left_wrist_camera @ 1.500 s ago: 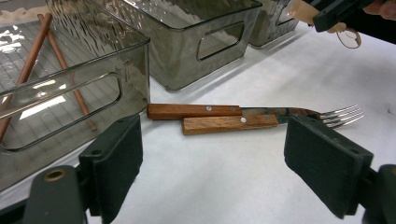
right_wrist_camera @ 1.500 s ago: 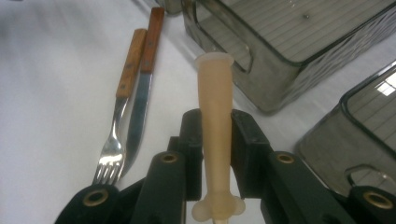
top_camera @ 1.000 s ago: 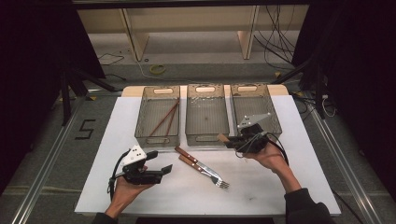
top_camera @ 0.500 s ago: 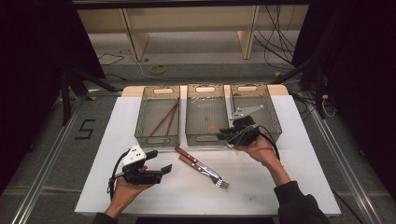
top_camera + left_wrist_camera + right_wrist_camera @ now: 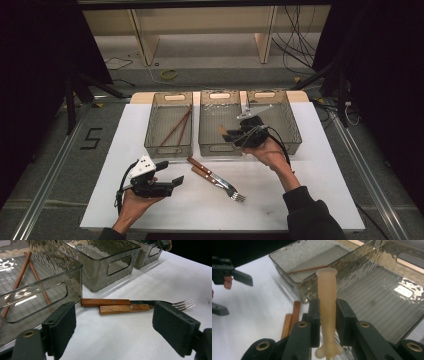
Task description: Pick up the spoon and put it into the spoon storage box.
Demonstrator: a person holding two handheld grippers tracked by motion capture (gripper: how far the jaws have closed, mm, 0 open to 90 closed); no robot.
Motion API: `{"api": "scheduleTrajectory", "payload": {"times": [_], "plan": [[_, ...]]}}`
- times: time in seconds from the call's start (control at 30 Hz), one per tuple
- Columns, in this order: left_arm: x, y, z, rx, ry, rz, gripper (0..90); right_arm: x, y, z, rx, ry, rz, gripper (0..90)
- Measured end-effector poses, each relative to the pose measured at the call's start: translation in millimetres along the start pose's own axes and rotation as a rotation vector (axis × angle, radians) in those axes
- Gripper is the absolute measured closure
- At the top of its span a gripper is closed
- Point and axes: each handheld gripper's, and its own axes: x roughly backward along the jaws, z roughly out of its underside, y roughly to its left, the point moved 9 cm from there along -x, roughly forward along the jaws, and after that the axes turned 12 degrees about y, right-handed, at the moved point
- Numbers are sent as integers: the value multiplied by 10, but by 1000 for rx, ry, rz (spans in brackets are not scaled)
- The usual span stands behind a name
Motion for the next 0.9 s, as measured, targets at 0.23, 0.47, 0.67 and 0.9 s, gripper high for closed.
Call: {"api": "scheduleTrajectory", "payload": {"times": [0.23, 0.47, 0.67, 0.9], "plan": [[7, 3, -4, 1, -4, -2, 183, -32, -31, -116, -13, -10, 12, 760], [9, 2, -6, 0, -6, -1, 183, -96, -112, -211, -39, -15, 29, 760], [14, 4, -7, 1, -7, -1, 183, -144, -198, -299, -69, -23, 50, 760], [14, 4, -7, 1, -8, 0, 183, -209, -308, -380, -95, -25, 75, 759]]}}
